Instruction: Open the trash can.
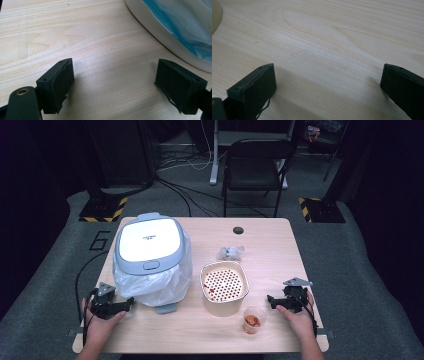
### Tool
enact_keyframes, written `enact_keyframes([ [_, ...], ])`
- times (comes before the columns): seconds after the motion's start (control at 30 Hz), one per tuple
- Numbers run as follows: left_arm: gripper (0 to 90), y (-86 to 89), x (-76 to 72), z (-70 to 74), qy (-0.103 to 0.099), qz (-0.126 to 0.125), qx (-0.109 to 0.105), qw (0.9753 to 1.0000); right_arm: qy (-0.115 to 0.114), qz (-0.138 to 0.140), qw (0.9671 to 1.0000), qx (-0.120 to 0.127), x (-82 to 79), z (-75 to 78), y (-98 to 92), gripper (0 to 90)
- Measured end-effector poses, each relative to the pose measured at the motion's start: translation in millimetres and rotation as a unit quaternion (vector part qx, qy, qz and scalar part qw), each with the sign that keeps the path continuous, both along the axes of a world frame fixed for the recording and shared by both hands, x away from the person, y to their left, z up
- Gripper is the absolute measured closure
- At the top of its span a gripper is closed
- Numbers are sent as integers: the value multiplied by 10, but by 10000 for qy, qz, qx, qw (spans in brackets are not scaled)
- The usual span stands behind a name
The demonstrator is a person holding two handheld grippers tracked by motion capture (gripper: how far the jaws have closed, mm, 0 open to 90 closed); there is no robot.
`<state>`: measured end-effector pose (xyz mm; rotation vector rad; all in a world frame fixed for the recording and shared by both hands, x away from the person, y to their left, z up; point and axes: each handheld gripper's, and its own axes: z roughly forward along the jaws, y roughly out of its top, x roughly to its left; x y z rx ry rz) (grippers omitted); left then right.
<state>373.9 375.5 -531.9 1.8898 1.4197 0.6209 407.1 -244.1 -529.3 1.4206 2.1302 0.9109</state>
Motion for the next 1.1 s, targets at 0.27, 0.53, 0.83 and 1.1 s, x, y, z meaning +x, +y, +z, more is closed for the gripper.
enact_keyframes([
  [0.27,151,-9,2,10,68,-6,10,10000,-5,91,9999,-43,-11,-1,-17,0],
  [0.53,151,-23,-6,2,16,-22,27,10000,-85,-68,9999,25,-61,7,-25,73],
  [0.83,152,-18,-10,13,58,-67,77,9999,-27,-182,9998,52,-99,51,-61,172],
  [1.1,151,-22,-12,13,81,-83,41,9999,-126,1,9994,330,-264,345,-14,173],
])
